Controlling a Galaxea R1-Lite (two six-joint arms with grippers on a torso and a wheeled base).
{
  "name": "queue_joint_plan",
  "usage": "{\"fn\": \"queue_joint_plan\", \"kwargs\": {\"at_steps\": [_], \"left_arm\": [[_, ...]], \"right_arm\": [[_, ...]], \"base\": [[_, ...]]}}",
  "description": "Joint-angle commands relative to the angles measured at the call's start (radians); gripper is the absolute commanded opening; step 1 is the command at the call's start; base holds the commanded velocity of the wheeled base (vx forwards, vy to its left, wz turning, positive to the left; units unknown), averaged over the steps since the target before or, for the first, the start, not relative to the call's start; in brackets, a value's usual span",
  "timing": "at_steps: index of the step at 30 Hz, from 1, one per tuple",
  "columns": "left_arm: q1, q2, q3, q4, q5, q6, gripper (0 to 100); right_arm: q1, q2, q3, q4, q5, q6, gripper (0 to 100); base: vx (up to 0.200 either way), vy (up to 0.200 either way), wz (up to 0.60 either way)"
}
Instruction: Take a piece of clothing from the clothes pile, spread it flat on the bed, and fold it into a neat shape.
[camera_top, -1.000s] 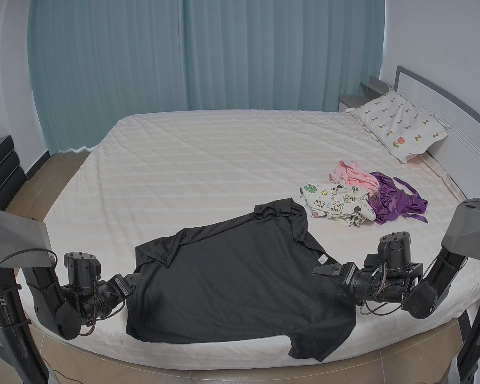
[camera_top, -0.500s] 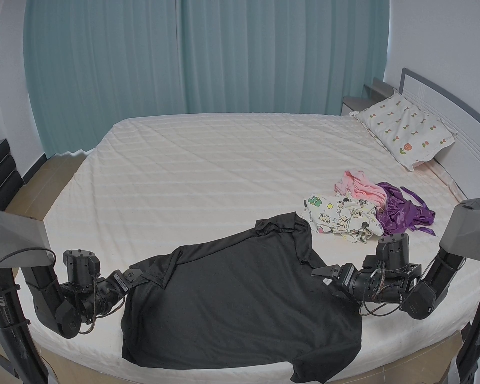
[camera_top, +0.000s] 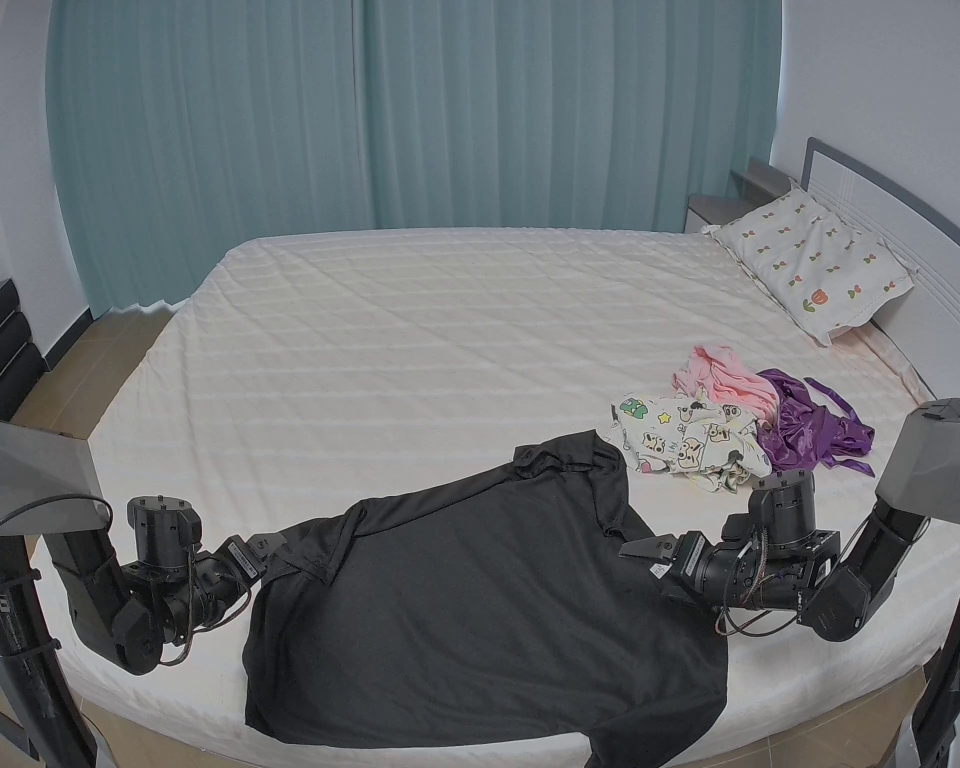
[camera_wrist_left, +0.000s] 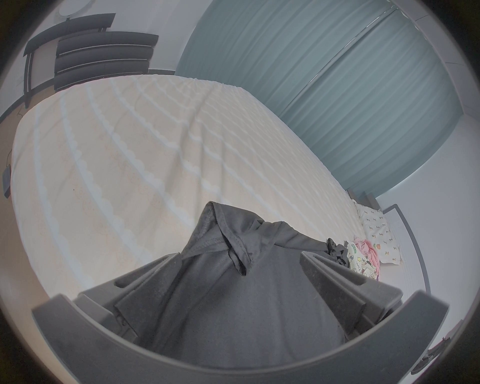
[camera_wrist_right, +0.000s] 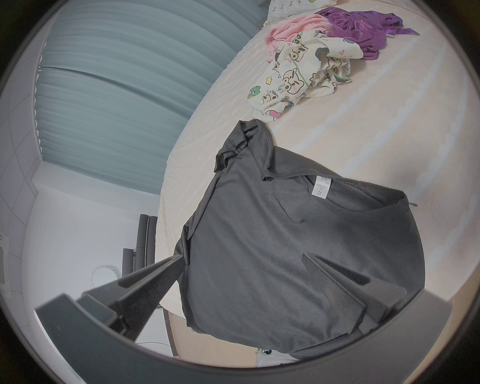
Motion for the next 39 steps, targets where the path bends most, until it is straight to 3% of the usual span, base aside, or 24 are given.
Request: {"fn": "queue_joint_plan", "kwargs": {"at_steps": [1, 13, 25, 35, 39], "left_arm": [[0.000, 0.003, 0.000, 0.000, 0.000, 0.000, 100], [-0.028, -0.005, 0.009, -0.002, 0.002, 0.006, 100], [-0.088, 0.004, 0.007, -0.002, 0.002, -0.051, 100], [-0.247, 0.075, 0.009, -0.002, 0.016, -0.085, 100], [-0.276, 0.126, -0.019, -0.008, 0.046, -0.082, 100]], "right_arm": [[0.001, 0.002, 0.000, 0.000, 0.000, 0.000, 100], [0.001, 0.002, -0.001, 0.000, 0.000, -0.002, 100], [0.004, 0.008, -0.001, 0.000, 0.000, -0.003, 100], [0.004, 0.013, -0.001, 0.000, 0.000, -0.003, 100], [0.004, 0.016, -0.001, -0.002, 0.000, -0.003, 100]], "base": [[0.000, 0.200, 0.00], [0.000, 0.050, 0.00], [0.150, 0.000, 0.00], [0.000, 0.000, 0.00], [0.000, 0.000, 0.00]]}}
